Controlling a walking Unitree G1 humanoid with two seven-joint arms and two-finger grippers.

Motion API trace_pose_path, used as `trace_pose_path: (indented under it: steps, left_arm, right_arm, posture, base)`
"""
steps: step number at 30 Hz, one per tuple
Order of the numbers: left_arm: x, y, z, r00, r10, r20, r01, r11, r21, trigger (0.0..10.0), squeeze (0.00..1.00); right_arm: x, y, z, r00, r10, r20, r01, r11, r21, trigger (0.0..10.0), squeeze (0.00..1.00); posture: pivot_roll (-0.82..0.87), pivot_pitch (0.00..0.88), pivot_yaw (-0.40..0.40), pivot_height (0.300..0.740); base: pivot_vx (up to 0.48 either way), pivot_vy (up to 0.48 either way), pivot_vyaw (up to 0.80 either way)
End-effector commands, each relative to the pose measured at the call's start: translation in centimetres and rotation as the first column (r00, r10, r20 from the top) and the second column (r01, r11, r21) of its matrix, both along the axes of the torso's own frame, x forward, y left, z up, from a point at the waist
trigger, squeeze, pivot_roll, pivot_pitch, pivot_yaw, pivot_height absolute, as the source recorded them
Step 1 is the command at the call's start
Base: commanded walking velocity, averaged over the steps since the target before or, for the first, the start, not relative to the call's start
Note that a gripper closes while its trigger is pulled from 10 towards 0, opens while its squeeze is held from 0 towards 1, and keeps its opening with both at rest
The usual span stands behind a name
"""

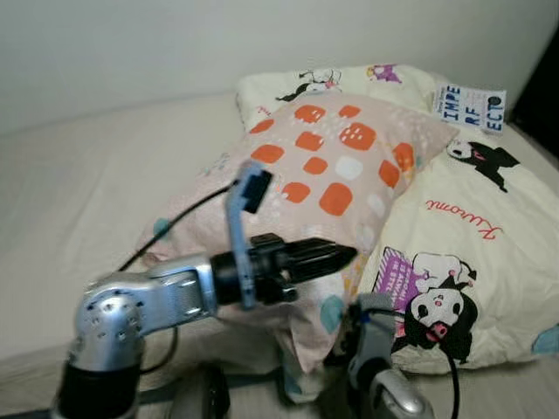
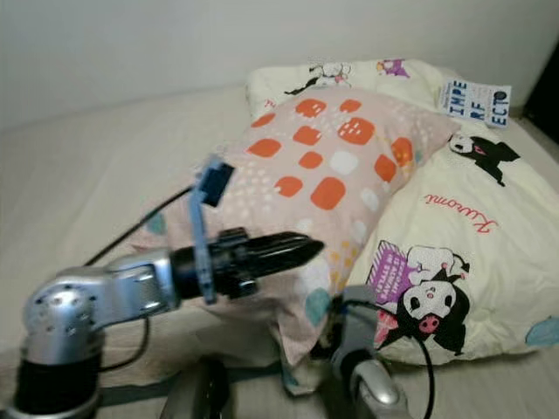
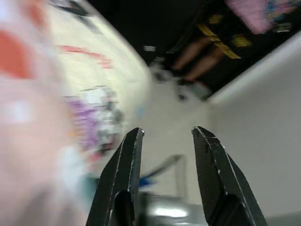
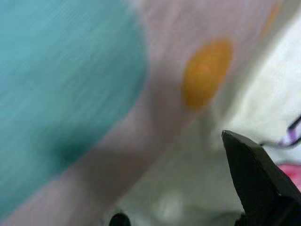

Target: Clean up the room

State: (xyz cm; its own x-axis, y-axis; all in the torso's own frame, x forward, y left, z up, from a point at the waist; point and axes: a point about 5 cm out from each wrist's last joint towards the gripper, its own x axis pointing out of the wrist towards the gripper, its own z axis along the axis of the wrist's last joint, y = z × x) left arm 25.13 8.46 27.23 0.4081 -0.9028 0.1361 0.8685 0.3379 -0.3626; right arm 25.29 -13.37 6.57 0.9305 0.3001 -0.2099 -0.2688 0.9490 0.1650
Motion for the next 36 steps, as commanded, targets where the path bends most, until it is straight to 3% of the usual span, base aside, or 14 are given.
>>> trace_pose_path:
  steps: [1, 3, 5, 7, 8, 9, 11, 12, 15, 18, 27, 29, 32, 36]
  left_arm:
    - [0.1, 0.6, -0.5, 0.998, 0.052, 0.030, -0.053, 0.998, 0.043, 10.0, 0.00]
    - [0.4, 1.2, -1.2, 0.992, 0.117, 0.055, -0.122, 0.988, 0.092, 10.0, 0.00]
    - [2.2, 3.3, -3.5, 0.930, 0.353, 0.106, -0.367, 0.910, 0.194, 10.0, 0.00]
    - [2.2, 3.3, -3.5, 0.930, 0.353, 0.106, -0.367, 0.910, 0.194, 10.0, 0.00]
    - [3.6, 6.4, -5.9, 0.796, 0.589, 0.140, -0.605, 0.764, 0.226, 10.0, 0.00]
    - [3.6, 6.4, -5.9, 0.796, 0.589, 0.140, -0.605, 0.764, 0.226, 10.0, 0.00]
    - [4.0, 8.1, -7.2, 0.710, 0.688, 0.148, -0.701, 0.675, 0.229, 10.0, 0.00]
    - [4.0, 8.1, -7.2, 0.710, 0.688, 0.148, -0.701, 0.675, 0.229, 10.0, 0.00]
    - [4.1, 9.1, -8.3, 0.618, 0.775, 0.132, -0.783, 0.591, 0.194, 10.0, 0.00]
    - [4.1, 9.2, -8.8, 0.575, 0.806, 0.140, -0.815, 0.549, 0.185, 10.0, 0.00]
    - [4.0, 8.7, -9.8, 0.542, 0.825, 0.160, -0.839, 0.519, 0.165, 10.0, 0.00]
    - [3.7, 8.6, -10.4, 0.549, 0.818, 0.171, -0.834, 0.522, 0.179, 10.0, 0.00]
    - [3.6, 8.8, -10.6, 0.549, 0.815, 0.183, -0.834, 0.522, 0.176, 10.0, 0.00]
    - [3.6, 8.9, -10.5, 0.546, 0.813, 0.202, -0.837, 0.519, 0.175, 10.0, 0.00]
  right_arm:
    - [-0.7, 0.2, 0.0, 1.000, -0.002, -0.005, 0.002, 1.000, 0.023, 10.0, 0.00]
    - [-1.2, 0.1, 0.2, 1.000, -0.016, 0.005, 0.016, 0.999, 0.035, 10.0, 0.00]
    - [-2.3, -0.1, 1.4, 0.998, -0.011, 0.063, 0.004, 0.994, 0.106, 10.0, 0.00]
    - [-2.3, -0.1, 1.4, 0.998, -0.011, 0.063, 0.004, 0.994, 0.106, 10.0, 0.00]
    - [-3.0, -0.3, 3.1, 0.990, -0.001, 0.139, -0.021, 0.987, 0.162, 10.0, 0.00]
    - [-3.0, -0.3, 3.1, 0.990, -0.001, 0.139, -0.021, 0.987, 0.162, 10.0, 0.00]
    - [-3.0, -0.7, 3.8, 0.984, -0.030, 0.174, 0.001, 0.986, 0.169, 10.0, 0.00]
    - [-3.0, -0.7, 3.8, 0.984, -0.030, 0.174, 0.001, 0.986, 0.169, 10.0, 0.00]
    - [-2.0, -2.1, 4.0, 0.972, -0.149, 0.182, 0.122, 0.981, 0.150, 10.0, 0.00]
    - [-1.5, -2.6, 4.1, 0.966, -0.186, 0.180, 0.161, 0.976, 0.148, 10.0, 0.00]
    - [-1.9, -2.3, 3.2, 0.991, -0.119, 0.068, 0.106, 0.979, 0.175, 10.0, 0.00]
    - [-3.4, -1.2, 0.9, 0.998, -0.009, -0.069, 0.016, 0.995, 0.103, 10.0, 0.00]
    - [-4.9, -1.2, -0.9, 0.988, 0.000, -0.157, 0.011, 0.997, 0.072, 10.0, 0.00]
    - [-5.5, -2.0, -0.9, 0.990, -0.054, -0.131, 0.067, 0.993, 0.095, 10.0, 0.00]
  posture:
    - [0.02, 0.278, 0.087, 0.582]
    - [0.02, 0.278, 0.086, 0.582]
    - [0.02, 0.276, 0.081, 0.582]
    - [0.02, 0.276, 0.081, 0.582]
    - [0.01, 0.273, 0.079, 0.582]
    - [0.01, 0.273, 0.079, 0.582]
    - [0.00, 0.267, 0.073, 0.582]
    - [0.00, 0.267, 0.073, 0.582]
    - [-0.02, 0.252, 0.055, 0.582]
    - [-0.02, 0.246, 0.041, 0.582]
    - [-0.04, 0.234, 0.016, 0.582]
    - [-0.04, 0.232, 0.014, 0.582]
    - [-0.03, 0.229, 0.014, 0.582]
    - [-0.04, 0.227, 0.019, 0.582]
  base:
    - [0.000, 0.000, 0.00]
    - [0.000, 0.000, 0.00]
    - [0.000, 0.000, 0.00]
    - [0.000, 0.000, 0.00]
    - [0.000, 0.000, 0.00]
    - [0.000, 0.000, 0.00]
    - [0.000, 0.000, 0.00]
    - [0.000, 0.000, 0.00]
    - [0.000, 0.000, 0.00]
    - [0.000, 0.000, 0.00]
    - [0.000, 0.000, 0.00]
    - [0.000, 0.000, 0.00]
    - [0.000, 0.000, 0.00]
    - [0.000, 0.000, 0.00]
